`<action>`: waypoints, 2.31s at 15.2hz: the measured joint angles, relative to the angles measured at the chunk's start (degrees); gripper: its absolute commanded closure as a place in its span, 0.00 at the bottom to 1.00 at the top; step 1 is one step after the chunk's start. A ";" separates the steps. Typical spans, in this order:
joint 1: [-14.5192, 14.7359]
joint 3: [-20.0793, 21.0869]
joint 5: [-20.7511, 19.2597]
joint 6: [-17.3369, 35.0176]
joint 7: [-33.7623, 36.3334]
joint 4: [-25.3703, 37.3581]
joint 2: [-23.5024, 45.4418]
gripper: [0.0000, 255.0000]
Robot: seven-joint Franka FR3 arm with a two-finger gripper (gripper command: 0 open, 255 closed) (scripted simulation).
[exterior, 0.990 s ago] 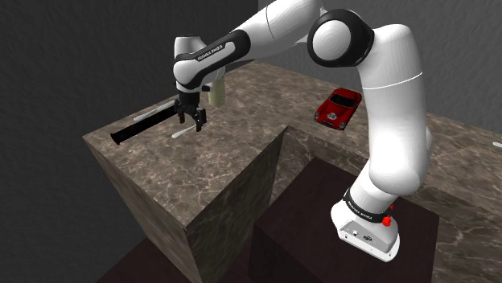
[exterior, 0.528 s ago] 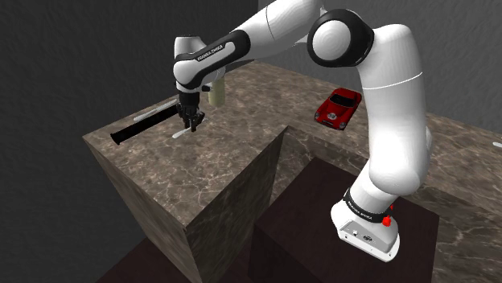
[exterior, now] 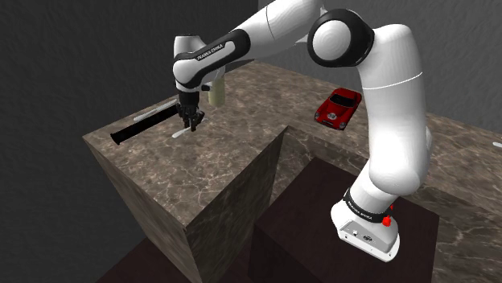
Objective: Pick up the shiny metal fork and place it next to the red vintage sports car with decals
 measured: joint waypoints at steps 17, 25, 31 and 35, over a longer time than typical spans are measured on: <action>-0.39 0.60 0.79 -10.19 0.56 5.30 -5.04 1.00; -0.28 0.74 0.87 -15.82 1.04 10.05 -5.98 1.00; -0.16 0.84 0.90 -20.08 1.41 13.90 -6.43 1.00; -2.26 0.75 2.27 -18.81 -0.61 7.27 -11.64 1.00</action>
